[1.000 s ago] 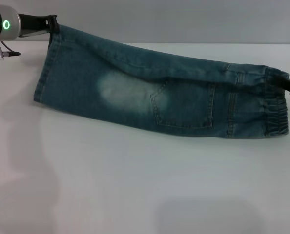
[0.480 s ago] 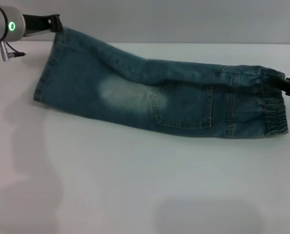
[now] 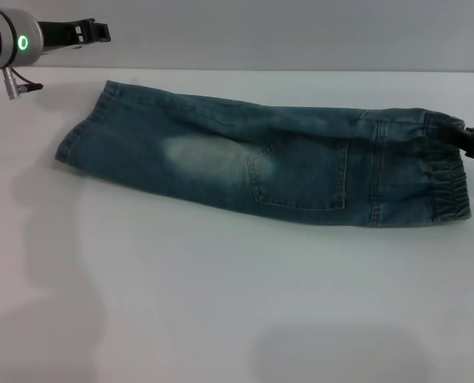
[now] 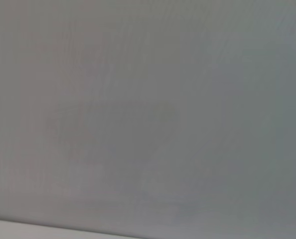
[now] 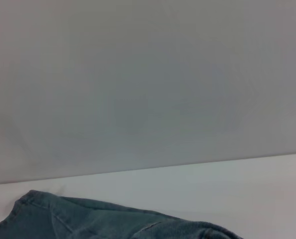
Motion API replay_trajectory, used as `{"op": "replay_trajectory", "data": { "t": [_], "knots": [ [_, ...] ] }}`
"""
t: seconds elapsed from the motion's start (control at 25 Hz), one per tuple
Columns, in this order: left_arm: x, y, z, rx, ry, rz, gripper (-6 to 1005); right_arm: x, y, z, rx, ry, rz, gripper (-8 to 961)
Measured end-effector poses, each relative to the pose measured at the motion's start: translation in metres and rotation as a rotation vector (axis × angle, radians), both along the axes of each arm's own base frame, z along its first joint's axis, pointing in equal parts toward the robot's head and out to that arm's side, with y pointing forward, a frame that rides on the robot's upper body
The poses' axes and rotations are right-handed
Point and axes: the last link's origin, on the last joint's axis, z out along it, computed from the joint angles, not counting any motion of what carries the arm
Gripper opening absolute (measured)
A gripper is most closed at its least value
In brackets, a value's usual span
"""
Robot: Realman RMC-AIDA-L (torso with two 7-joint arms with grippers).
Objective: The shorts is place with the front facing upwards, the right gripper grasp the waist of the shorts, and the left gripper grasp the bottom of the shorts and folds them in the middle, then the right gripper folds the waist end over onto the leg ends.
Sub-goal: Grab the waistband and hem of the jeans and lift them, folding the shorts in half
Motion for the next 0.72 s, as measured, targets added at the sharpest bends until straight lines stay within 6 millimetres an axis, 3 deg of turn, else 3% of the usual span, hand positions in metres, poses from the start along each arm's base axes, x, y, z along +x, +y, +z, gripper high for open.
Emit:
{"op": "replay_trajectory", "data": {
  "t": [0.4, 0.48, 0.72],
  "knots": [
    [0.0, 0.0, -0.001, 0.006, 0.001, 0.0, 658, -0.004, 0.005, 0.012, 0.034, 0.052, -0.013, 45],
    [0.0, 0.0, -0.001, 0.006, 0.001, 0.001, 842, -0.004, 0.006, 0.015, 0.034, 0.08, -0.027, 48],
    [-0.001, -0.001, -0.002, 0.007, 0.001, 0.004, 841, -0.003, 0.009, 0.02, 0.03, 0.117, -0.08, 56]
  ]
}}
